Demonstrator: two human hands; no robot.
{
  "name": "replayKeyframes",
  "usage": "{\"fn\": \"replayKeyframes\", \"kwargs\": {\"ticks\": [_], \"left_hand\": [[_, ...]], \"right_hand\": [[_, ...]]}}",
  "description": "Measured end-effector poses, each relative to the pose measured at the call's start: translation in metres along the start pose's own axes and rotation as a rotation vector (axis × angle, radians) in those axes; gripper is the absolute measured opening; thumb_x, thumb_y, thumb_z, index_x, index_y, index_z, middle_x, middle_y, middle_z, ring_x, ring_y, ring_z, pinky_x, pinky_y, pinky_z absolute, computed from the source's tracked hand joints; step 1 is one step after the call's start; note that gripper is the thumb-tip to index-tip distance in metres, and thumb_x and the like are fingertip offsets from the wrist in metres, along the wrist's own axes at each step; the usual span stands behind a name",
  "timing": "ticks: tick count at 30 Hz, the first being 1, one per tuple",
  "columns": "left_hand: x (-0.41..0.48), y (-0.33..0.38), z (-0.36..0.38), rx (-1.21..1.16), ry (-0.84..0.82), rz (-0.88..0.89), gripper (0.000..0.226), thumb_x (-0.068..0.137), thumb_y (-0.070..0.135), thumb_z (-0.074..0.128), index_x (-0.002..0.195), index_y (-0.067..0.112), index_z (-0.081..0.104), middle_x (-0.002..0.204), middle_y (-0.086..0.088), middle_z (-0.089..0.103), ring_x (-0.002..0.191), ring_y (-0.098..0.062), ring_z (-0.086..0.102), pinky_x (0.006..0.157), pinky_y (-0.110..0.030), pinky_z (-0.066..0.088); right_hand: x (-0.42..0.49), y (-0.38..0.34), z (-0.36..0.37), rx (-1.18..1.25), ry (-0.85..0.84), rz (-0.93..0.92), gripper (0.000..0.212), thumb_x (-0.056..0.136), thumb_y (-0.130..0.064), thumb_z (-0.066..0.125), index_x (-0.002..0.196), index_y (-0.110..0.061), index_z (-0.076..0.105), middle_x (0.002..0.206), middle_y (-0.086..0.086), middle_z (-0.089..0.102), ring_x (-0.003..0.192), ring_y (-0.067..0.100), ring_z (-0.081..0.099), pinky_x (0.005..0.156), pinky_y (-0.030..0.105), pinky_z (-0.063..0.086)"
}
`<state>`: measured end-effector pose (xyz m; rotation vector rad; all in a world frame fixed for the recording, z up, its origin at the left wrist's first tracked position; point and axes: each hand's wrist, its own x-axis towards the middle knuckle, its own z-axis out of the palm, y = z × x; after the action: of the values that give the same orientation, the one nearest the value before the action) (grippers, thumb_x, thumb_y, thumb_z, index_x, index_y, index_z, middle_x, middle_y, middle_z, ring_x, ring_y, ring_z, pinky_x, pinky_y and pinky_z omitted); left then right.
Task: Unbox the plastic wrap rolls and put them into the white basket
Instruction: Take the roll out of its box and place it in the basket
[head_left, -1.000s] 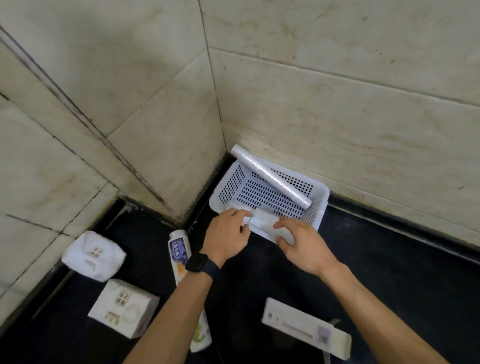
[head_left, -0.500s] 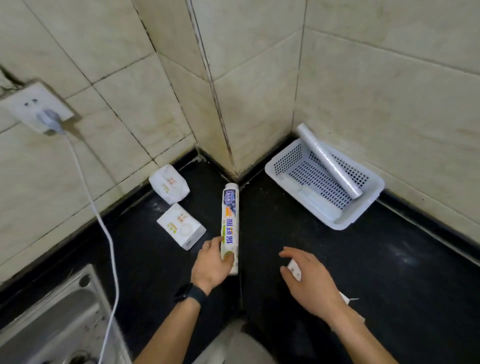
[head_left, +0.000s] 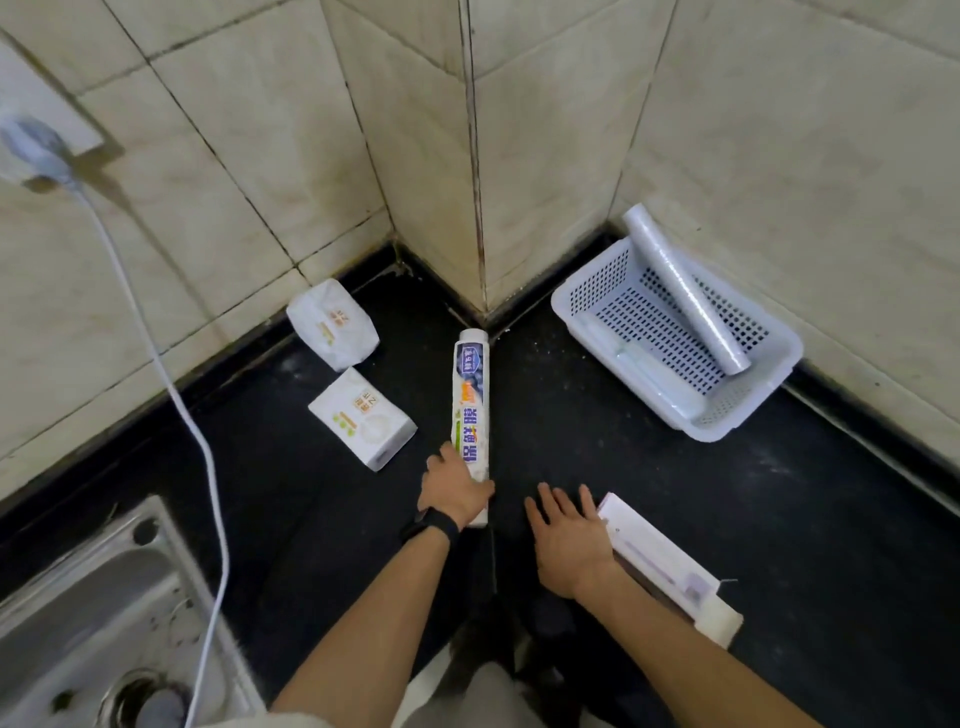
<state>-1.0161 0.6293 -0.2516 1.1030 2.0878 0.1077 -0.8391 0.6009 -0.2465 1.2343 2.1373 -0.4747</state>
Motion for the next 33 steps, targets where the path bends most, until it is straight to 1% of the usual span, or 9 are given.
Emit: {"fn": "replayKeyframes", "kwargs": {"ticks": [3,6,8,11,15,21,25,29,33], "left_hand": [[0.009,-0.006,-0.005,-0.216,-0.065,-0.102,0.066,0.074,0.031,0.079,0.126,0.005,0.047,0.121,-0.012,0.055,0.111,-0.031,0.057,0.089,-0.036,0.050],[0.011,-0.007,-0.016,-0.557,-0.221,-0.166,0.051,0.073,0.016,0.078,0.118,0.001,0.059,0.114,-0.013,0.068,0.097,-0.024,0.067,0.080,-0.036,0.057],[0.002,-0.006,-0.027,-0.686,-0.281,-0.148,0.056,0.071,0.013,0.078,0.121,0.002,0.056,0.111,-0.014,0.069,0.095,-0.024,0.068,0.075,-0.035,0.057],[-0.016,-0.001,-0.048,-0.603,-0.350,0.006,0.065,0.066,0.015,0.078,0.124,0.011,0.048,0.112,-0.007,0.067,0.098,-0.021,0.067,0.074,-0.032,0.056],[-0.043,0.011,-0.058,-0.335,-0.387,0.314,0.068,0.062,0.018,0.080,0.118,0.022,0.041,0.109,-0.006,0.067,0.098,-0.023,0.068,0.079,-0.039,0.059],[-0.078,0.043,-0.054,0.252,-0.240,0.613,0.067,0.062,0.031,0.073,0.113,0.041,0.030,0.091,0.010,0.063,0.076,-0.011,0.063,0.066,-0.040,0.055],[-0.088,0.065,-0.045,0.449,-0.194,0.728,0.070,0.068,0.036,0.067,0.128,0.045,0.031,0.108,0.012,0.063,0.092,-0.015,0.064,0.074,-0.041,0.055],[-0.092,0.084,-0.032,0.614,-0.185,0.822,0.042,0.077,0.041,0.062,0.114,0.041,0.042,0.107,0.011,0.059,0.097,-0.017,0.062,0.077,-0.039,0.053],[-0.104,0.102,-0.004,0.662,-0.233,0.923,0.032,0.080,0.041,0.058,0.108,0.038,0.043,0.104,0.011,0.057,0.096,-0.016,0.062,0.078,-0.041,0.054]], "right_hand": [[0.003,0.002,-0.001,0.036,0.032,0.006,0.074,0.096,-0.038,0.047,0.160,-0.018,0.017,0.169,0.010,0.008,0.153,0.027,0.014,0.121,0.057,-0.007],[0.004,0.012,-0.017,0.238,0.089,0.033,0.051,0.098,-0.042,0.043,0.146,-0.025,0.047,0.157,0.002,0.041,0.142,0.020,0.039,0.122,0.055,-0.005],[0.002,0.020,-0.036,0.623,0.204,0.152,0.044,0.097,-0.052,0.047,0.133,-0.030,0.060,0.136,-0.004,0.063,0.128,0.017,0.056,0.123,0.046,0.012],[-0.013,0.041,-0.066,1.438,0.387,0.311,0.043,0.086,-0.065,0.062,0.112,-0.031,0.069,0.114,-0.010,0.073,0.111,0.011,0.066,0.093,0.024,0.043],[-0.037,0.077,-0.083,2.046,0.367,0.232,0.065,0.066,-0.080,0.070,0.115,-0.037,0.060,0.118,-0.005,0.069,0.105,0.017,0.072,0.088,0.040,0.057],[-0.079,0.125,-0.065,2.137,0.581,0.219,0.081,0.067,-0.074,0.074,0.117,-0.011,0.067,0.107,0.012,0.076,0.102,0.025,0.074,0.075,0.033,0.060],[-0.114,0.139,-0.021,2.121,0.670,0.303,0.071,0.074,-0.069,0.073,0.112,-0.010,0.071,0.104,0.015,0.077,0.100,0.027,0.074,0.084,0.039,0.058],[-0.164,0.162,0.027,2.304,0.814,0.416,0.065,0.078,-0.060,0.075,0.111,-0.004,0.071,0.105,0.017,0.076,0.100,0.030,0.074,0.077,0.036,0.061],[-0.208,0.175,0.070,2.444,0.980,0.583,0.057,0.083,-0.052,0.073,0.110,-0.002,0.068,0.096,0.014,0.078,0.096,0.030,0.075,0.067,0.034,0.062]]}}
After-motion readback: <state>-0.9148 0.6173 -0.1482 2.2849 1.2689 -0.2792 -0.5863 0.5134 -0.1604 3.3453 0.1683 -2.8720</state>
